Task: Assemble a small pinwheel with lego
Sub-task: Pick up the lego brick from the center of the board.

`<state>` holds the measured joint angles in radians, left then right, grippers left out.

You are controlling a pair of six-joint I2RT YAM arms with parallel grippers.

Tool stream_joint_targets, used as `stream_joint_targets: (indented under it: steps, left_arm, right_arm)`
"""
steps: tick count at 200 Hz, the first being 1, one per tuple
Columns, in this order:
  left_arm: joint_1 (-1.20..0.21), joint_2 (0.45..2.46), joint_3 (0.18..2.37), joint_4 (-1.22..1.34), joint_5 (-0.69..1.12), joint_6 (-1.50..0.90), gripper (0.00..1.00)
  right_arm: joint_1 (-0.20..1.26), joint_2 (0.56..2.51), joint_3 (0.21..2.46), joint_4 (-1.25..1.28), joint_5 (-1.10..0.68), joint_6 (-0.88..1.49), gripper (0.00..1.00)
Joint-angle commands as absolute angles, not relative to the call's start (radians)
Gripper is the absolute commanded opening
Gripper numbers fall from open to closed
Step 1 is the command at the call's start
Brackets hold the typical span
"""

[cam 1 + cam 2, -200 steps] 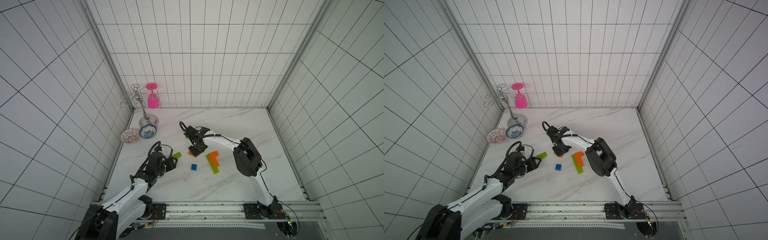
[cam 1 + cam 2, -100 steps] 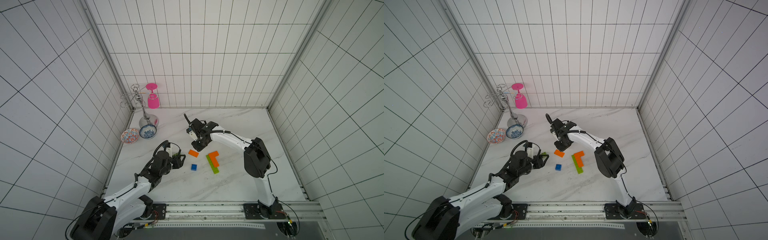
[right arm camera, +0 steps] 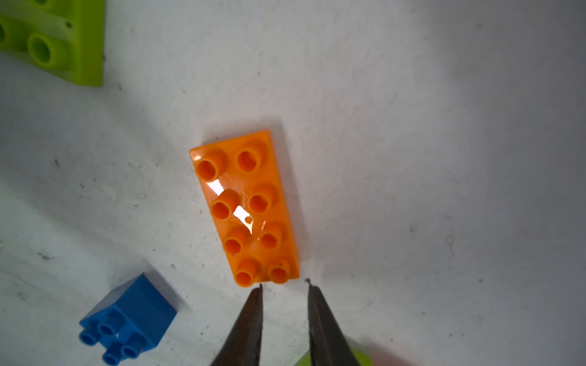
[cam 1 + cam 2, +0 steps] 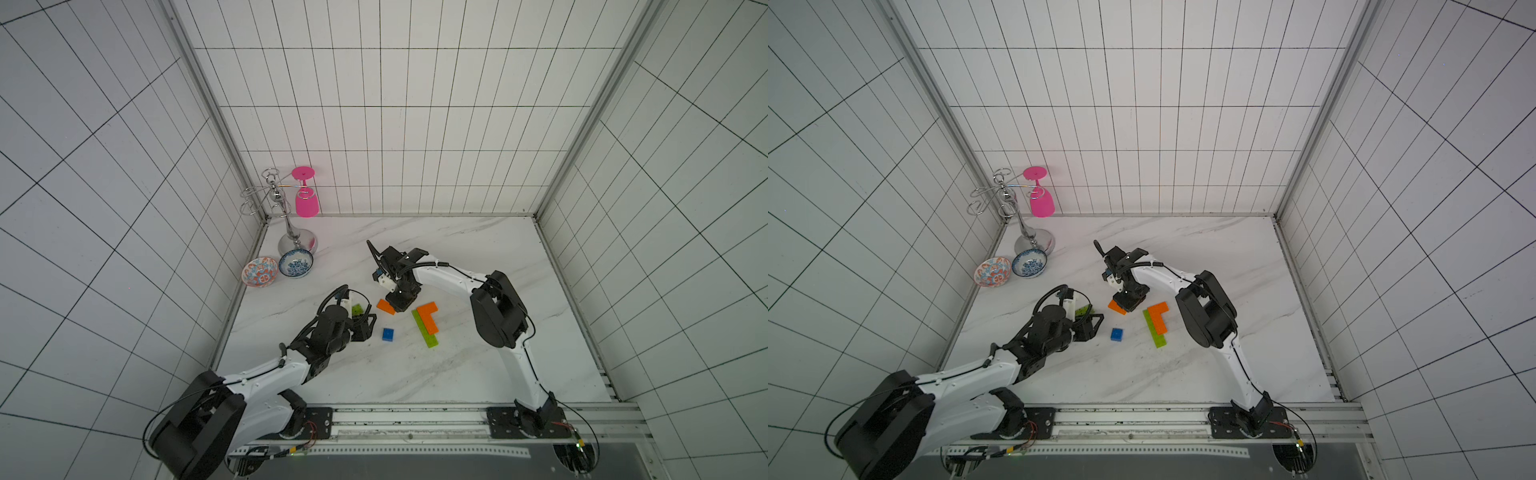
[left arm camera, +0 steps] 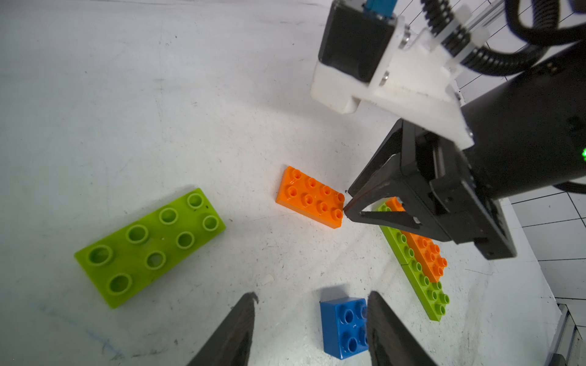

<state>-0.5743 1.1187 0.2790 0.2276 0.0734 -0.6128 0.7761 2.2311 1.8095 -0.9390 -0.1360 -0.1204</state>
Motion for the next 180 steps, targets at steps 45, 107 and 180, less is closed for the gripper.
stream_joint_targets:
  steps: [45,107,180]
  left_arm:
    - [-0.577,1.099,0.272,0.239,0.041,-0.618,0.58]
    - [-0.576,1.086,0.264,0.230,0.031,-0.618,0.58]
    - [-0.576,1.088,0.260,0.230,0.032,-0.620,0.58]
  right_arm:
    - [0.788,2.270,1.917,-0.977,-0.132,-0.144,0.25]
    - [0.788,2.278,1.942,-0.980,-0.130,-0.151,0.25]
    - [0.788,2.317,1.974,-0.996,-0.134,-0.155,0.23]
